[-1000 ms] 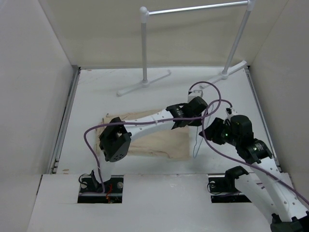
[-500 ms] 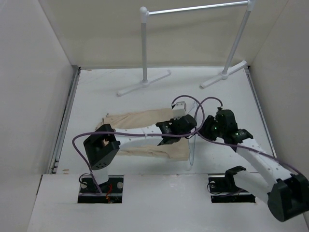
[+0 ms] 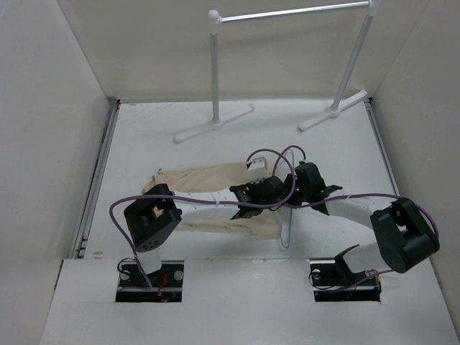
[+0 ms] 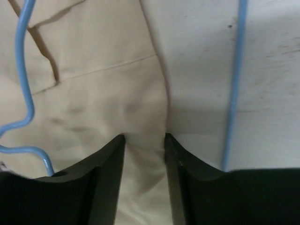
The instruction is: Place the trousers on the hanger
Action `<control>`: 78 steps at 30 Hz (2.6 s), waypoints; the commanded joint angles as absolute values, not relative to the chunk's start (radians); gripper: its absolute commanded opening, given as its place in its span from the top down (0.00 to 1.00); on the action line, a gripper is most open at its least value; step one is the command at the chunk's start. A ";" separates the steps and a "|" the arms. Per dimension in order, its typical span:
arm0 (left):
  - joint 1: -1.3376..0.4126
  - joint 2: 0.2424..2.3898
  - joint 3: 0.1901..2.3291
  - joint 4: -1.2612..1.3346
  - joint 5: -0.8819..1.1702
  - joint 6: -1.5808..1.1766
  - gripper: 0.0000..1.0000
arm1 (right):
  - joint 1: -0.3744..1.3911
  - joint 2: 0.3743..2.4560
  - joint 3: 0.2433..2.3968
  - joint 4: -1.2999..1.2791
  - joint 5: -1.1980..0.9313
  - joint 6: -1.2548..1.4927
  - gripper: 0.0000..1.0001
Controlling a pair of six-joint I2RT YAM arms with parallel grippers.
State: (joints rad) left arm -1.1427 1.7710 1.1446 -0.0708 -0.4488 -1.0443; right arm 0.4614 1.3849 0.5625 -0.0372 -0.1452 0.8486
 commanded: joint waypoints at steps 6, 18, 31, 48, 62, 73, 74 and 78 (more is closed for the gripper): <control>-1.125 1.686 1.097 -0.064 -0.494 -1.062 1.00 | 0.411 1.249 0.499 0.085 -0.192 0.905 0.91; -1.036 1.398 0.876 -0.307 -0.624 -1.048 1.00 | 0.209 1.091 0.604 -0.164 -0.239 0.811 0.95; -0.935 1.270 0.828 -0.514 -0.739 -0.980 1.00 | 0.176 1.059 0.518 -0.158 -0.195 0.825 0.95; -1.110 1.462 0.891 -0.471 -0.776 -1.104 1.00 | 0.344 1.081 0.552 -0.159 -0.146 0.830 0.94; -1.242 1.699 1.066 -0.811 -1.082 -1.172 1.00 | 0.260 0.977 0.526 -0.288 -0.032 0.813 0.98; -1.202 1.755 1.107 -0.956 -1.098 -1.370 1.00 | 0.186 0.957 0.520 -0.318 -0.083 0.818 1.00; -1.202 1.743 1.115 -0.965 -1.103 -1.370 1.00 | 0.186 0.968 0.514 -0.318 -0.083 0.818 1.00; -1.200 1.709 1.166 -1.002 -1.130 -1.367 1.00 | 0.186 1.012 0.499 -0.305 -0.077 0.815 0.99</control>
State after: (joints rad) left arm -1.2030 1.7813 1.1034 -0.9146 -1.0580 -1.3300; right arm 0.1955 0.9928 0.5072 -0.3103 -0.0879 0.8265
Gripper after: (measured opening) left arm 0.033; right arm 0.035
